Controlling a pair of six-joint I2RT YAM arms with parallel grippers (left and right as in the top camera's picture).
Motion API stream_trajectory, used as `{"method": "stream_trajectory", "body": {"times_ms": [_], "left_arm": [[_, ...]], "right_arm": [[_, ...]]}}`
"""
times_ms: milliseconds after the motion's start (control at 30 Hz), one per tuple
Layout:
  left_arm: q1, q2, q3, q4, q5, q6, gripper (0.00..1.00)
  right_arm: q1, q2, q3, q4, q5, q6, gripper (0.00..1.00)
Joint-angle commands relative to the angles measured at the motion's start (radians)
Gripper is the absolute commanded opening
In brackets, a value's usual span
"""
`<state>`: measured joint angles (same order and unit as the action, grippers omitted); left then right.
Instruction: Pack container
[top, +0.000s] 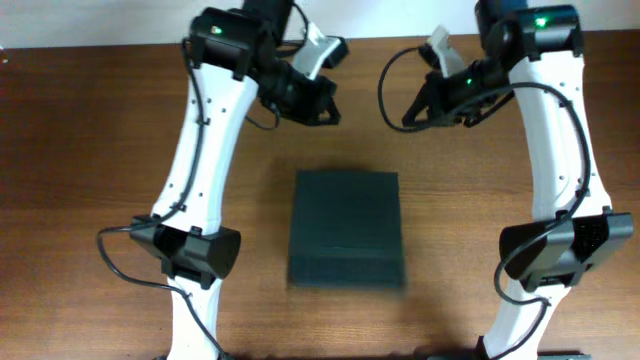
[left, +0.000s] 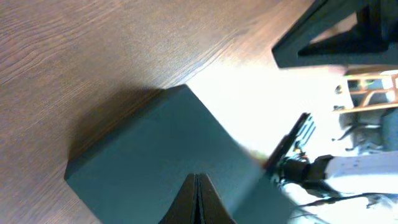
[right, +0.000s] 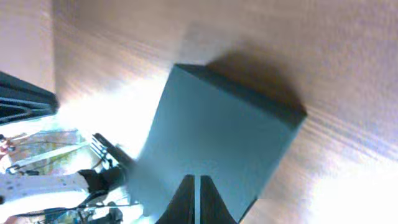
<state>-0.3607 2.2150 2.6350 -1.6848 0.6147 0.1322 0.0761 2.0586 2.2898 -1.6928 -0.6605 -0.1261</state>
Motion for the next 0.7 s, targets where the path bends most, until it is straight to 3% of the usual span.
{"method": "stream_trajectory", "body": {"times_ms": [0, 400, 567, 667], "left_arm": [[-0.008, -0.044, 0.003, -0.003, -0.137, -0.012, 0.02], [-0.010, -0.175, -0.365, -0.003, -0.500, -0.008, 0.02], [0.001, -0.288, -0.527, -0.003, -0.785, -0.060, 0.02], [0.028, -0.325, -0.581, -0.003, -0.825, -0.078, 0.02]], "right_arm": [[0.002, -0.089, -0.098, -0.006, 0.108, 0.008, 0.04], [0.001, -0.175, -0.189, -0.006, 0.371, 0.013, 0.04], [-0.006, -0.252, -0.189, -0.006, 0.552, 0.069, 0.04], [-0.032, -0.308, -0.191, -0.006, 0.586, 0.092, 0.04]]}}
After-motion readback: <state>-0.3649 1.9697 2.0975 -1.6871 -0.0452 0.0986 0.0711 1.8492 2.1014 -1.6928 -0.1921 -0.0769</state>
